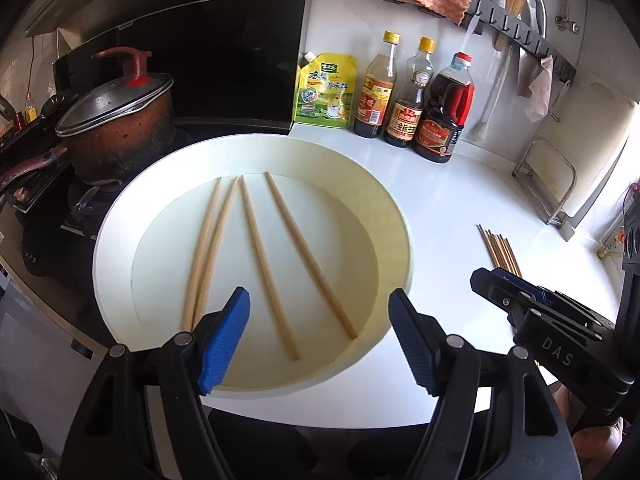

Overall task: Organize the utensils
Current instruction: 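Withdraw the open right tool from the basin toward the chopstick row, then push one wooden chopstick apart from the row with the right tool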

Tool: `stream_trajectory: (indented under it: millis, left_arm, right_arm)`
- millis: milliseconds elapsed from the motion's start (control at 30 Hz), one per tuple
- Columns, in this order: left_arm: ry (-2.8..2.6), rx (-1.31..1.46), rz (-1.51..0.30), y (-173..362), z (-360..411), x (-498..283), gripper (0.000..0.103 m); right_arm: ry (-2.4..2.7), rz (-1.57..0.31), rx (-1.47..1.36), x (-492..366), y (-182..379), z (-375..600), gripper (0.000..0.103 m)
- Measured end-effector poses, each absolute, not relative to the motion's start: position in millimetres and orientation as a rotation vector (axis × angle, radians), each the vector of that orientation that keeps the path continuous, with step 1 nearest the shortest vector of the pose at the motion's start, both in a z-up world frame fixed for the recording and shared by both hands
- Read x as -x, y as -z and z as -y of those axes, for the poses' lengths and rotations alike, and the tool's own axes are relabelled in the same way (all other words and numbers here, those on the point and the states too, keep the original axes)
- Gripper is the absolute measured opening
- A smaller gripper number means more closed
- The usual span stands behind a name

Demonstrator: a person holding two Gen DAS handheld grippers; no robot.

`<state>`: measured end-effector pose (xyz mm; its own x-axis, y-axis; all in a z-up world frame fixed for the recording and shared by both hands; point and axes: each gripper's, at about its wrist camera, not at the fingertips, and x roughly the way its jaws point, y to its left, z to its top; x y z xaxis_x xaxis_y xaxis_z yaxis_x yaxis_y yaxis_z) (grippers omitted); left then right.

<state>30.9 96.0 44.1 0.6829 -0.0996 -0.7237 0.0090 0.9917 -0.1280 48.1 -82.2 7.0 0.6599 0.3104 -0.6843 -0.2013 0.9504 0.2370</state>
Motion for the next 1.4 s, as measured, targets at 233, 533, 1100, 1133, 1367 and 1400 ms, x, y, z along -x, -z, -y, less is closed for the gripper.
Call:
stream_trajectory:
  millis: [233,533,1100,1133,1367,1400]
  left_arm:
    - [0.108,0.103,-0.818,-41.2,-63.9,-23.2,0.074]
    - [0.199,0.078,-0.828,-28.3,-18.2,-9.9,0.082]
    - [0.255,0.017,-0.874,-9.7,36.5,-23.6,0.094]
    - [0.258,0.012,-0.877,-8.6,41.2,-26.4,0.094]
    - [0.277,-0.006,-0.901,1.5,73.0,-45.5,0.094]
    - [0.280,-0.001,-0.909,3.5,76.5,-48.3,0.094]
  right_arm:
    - [-0.236,-0.793,-0.146,-35.9,-3.7,114.2,0.037]
    - [-0.132,-0.772,-0.135,-14.7,6.4,163.1,0.047]
    - [0.018,-0.843,-0.109,-10.3,34.1,240.7,0.062]
    - [0.029,-0.849,-0.106,-12.2,36.2,245.3,0.062]
    - [0.087,-0.898,-0.124,-30.3,50.2,274.7,0.062]
    - [0.091,-0.901,-0.126,-32.6,51.4,277.2,0.062]
